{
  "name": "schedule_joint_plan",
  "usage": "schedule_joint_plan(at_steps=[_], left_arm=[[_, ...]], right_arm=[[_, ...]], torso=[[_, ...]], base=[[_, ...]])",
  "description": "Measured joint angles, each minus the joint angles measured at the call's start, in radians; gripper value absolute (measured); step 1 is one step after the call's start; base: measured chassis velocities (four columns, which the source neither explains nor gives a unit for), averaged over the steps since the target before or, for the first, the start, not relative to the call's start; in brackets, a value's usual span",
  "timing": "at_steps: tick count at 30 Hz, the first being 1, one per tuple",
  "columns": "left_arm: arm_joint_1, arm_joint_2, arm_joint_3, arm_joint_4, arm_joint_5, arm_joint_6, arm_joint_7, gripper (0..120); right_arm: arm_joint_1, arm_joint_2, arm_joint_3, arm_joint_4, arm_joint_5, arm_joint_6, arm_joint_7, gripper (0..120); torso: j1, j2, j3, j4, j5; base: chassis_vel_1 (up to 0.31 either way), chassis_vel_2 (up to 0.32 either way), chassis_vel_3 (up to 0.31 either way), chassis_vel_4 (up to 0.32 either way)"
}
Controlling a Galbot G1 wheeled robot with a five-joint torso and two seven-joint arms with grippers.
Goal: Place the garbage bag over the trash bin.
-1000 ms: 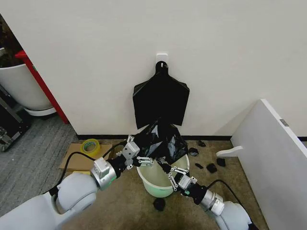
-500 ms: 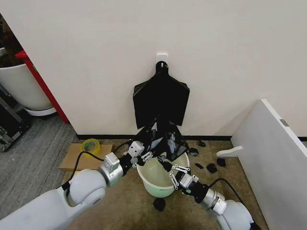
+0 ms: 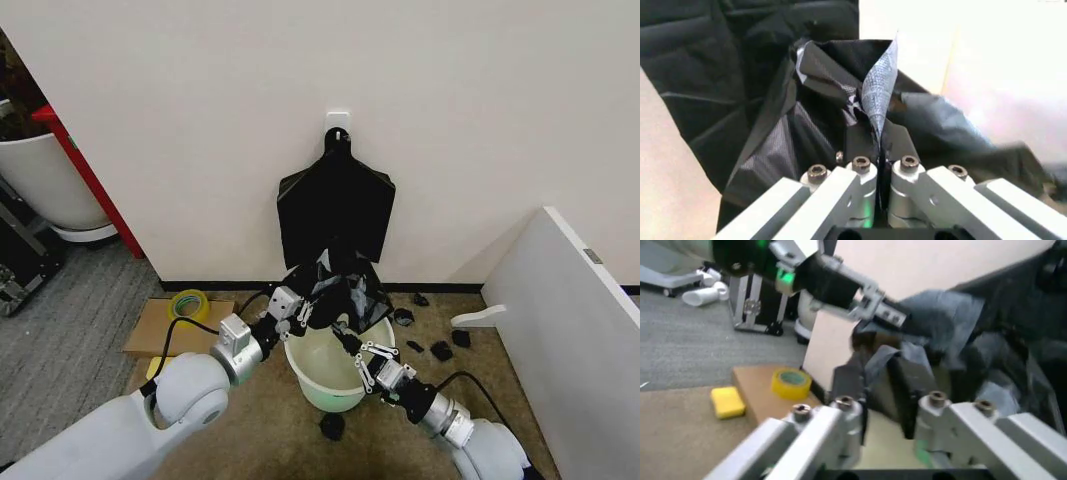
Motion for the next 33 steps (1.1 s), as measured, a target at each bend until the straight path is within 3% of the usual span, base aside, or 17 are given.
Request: schedule_joint_plan(at_steps=[4,7,9,11,14,17,20,23,33], left_arm=[[0.033,-0.005,-0.015,-0.001,0.022,-0.033,0.004,0],[0.093,-0.002,-0.057,-0.008,0.054,-0.052,0.014,0],[0.163,0.003,-0.096,-0.02,0.087,-0.07,0.021,0],[0.182,0.009,-0.108,-0.025,0.098,-0.086,0.025,0],[0.185,0.012,-0.108,-0.028,0.101,-0.091,0.029,0],[0.181,0.015,-0.103,-0.032,0.104,-0.095,0.034,0],[0.176,0.019,-0.097,-0.032,0.104,-0.097,0.037,0],[0.171,0.022,-0.092,-0.031,0.104,-0.101,0.04,0],[0.167,0.026,-0.081,-0.035,0.11,-0.106,0.046,0]], right_arm=[[-0.066,-0.045,0.035,0.034,0.073,-0.048,-0.04,32],[-0.08,-0.08,0.035,0.065,0.177,-0.123,-0.082,38],[-0.08,-0.113,0.032,0.091,0.297,-0.191,-0.154,48],[-0.086,-0.124,0.036,0.113,0.358,-0.225,-0.184,56],[-0.079,-0.117,0.027,0.131,0.384,-0.248,-0.123,64],[-0.033,-0.093,-0.001,0.165,0.44,-0.317,0.061,77],[-0.01,-0.084,-0.016,0.191,0.414,-0.443,0.224,90],[-0.007,-0.082,-0.028,0.187,0.372,-0.515,0.294,98],[0.08,-0.051,-0.121,0.09,0.285,-0.544,0.322,99]], torso=[[0.0,0.0,0.0,-0.0006,0.0001],[0.0,0.0,0.0,-0.0009,0.0002],[0.0,0.0,0.0,0.0008,0.0001],[0.0,0.0,0.0,0.0005,-0.0002],[0.0,0.0,0.0,-0.0004,0.0],[0.0,0.0,0.0,-0.0002,0.0003],[0.0,0.0,0.0,0.0001,-0.0002],[0.0,0.0,0.0,-0.0004,0.0],[0.0,0.0,0.0,-0.0002,-0.0001]], base=[[0.0,0.0,0.0,0.0],[0.0,0.0,0.0,0.0],[0.0,0.0,0.0,0.0],[0.0,0.0,0.0,0.0],[0.0,0.0,0.0,0.0],[0.0,0.0,0.0,0.0],[0.0,0.0,0.0,0.0],[0.0,0.0,0.0,0.0],[0.0,0.0,0.0,0.0]])
